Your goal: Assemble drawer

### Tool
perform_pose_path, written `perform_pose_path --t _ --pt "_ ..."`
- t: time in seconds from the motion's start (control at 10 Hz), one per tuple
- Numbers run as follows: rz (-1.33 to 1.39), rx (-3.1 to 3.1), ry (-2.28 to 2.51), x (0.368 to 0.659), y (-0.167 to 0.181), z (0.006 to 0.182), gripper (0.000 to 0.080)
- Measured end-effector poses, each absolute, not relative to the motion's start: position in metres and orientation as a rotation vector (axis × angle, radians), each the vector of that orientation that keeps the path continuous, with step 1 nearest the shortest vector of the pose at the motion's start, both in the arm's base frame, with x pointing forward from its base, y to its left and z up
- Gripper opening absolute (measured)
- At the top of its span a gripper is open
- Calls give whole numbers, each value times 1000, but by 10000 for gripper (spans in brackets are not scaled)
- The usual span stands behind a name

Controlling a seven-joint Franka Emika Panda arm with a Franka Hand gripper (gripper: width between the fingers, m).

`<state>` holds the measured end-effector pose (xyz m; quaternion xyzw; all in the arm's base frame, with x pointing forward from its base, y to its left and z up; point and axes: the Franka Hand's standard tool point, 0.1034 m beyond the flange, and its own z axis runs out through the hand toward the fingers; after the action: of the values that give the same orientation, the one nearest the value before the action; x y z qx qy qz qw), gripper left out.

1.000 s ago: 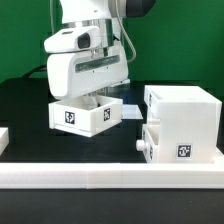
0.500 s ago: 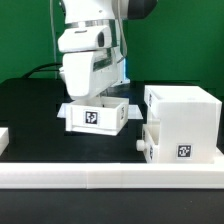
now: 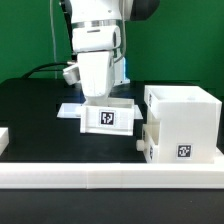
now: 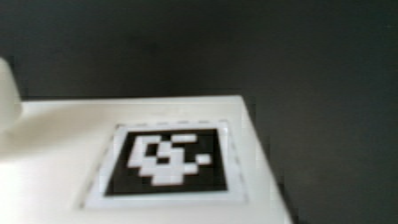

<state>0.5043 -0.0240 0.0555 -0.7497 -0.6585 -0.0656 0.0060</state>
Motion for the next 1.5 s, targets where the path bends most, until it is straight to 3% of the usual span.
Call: perform_pose_path --t 0.6,1.5 --pt "-191 -2301 -2082 524 -20 56 42" --pt "-156 -2243 -2125 529 -7 57 42"
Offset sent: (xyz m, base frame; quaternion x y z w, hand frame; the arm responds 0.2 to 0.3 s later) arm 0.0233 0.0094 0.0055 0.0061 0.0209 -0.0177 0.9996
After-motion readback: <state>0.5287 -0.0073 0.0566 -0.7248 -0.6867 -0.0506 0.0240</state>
